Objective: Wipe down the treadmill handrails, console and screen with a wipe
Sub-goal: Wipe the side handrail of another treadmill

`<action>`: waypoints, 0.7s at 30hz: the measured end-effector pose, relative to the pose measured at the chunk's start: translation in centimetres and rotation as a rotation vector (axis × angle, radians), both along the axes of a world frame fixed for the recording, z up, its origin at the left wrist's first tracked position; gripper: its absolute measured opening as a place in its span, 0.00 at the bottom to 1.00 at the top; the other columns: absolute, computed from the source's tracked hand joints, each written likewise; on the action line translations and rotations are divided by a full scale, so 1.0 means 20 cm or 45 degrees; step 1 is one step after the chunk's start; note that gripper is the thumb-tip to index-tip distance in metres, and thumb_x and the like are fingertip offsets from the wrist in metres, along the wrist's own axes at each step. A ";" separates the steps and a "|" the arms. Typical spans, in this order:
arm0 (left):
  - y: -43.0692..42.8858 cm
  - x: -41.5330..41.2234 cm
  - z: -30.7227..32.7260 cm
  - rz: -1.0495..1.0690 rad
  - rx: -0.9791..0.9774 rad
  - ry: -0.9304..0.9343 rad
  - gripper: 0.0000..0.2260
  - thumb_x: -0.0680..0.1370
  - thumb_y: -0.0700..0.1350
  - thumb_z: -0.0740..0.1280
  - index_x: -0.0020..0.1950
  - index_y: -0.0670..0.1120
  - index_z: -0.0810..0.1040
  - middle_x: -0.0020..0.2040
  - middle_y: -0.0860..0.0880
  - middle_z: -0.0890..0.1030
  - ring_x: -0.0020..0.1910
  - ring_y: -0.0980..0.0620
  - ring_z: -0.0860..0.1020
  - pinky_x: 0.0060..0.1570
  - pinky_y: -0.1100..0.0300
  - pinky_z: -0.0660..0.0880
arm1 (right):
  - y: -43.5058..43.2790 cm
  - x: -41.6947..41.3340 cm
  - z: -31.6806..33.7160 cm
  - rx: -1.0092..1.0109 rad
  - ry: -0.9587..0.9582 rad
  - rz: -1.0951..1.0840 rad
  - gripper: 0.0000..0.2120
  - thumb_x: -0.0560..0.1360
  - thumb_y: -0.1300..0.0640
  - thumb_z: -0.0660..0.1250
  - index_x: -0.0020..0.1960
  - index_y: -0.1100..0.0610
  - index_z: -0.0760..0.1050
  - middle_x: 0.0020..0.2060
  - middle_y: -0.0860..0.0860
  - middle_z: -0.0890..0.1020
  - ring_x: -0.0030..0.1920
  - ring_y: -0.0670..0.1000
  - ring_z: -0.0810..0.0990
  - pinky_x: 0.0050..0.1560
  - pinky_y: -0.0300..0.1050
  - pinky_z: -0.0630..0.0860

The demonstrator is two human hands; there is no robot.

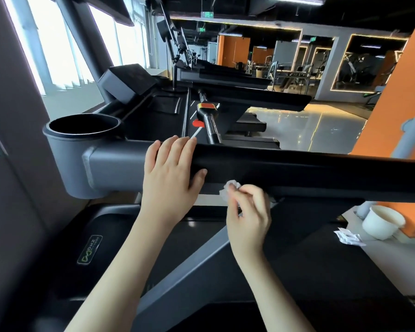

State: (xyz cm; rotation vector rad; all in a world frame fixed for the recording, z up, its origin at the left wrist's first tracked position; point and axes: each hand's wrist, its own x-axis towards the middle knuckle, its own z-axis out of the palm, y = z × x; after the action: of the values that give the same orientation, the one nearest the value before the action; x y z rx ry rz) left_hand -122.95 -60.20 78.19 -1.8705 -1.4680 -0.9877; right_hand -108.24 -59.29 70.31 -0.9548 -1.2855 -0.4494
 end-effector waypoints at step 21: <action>-0.02 -0.10 0.03 -0.015 -0.066 -0.003 0.23 0.78 0.53 0.58 0.66 0.40 0.75 0.63 0.44 0.78 0.64 0.43 0.73 0.67 0.48 0.61 | 0.09 0.06 0.42 -0.152 -0.248 0.009 0.11 0.75 0.61 0.63 0.47 0.53 0.84 0.41 0.47 0.80 0.45 0.51 0.71 0.46 0.44 0.62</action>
State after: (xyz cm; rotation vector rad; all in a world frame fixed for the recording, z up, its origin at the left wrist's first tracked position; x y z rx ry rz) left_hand -124.85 -60.58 78.85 -1.9172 -1.4989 -0.9656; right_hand -107.14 -57.55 78.74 -1.0253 -1.5048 -0.4728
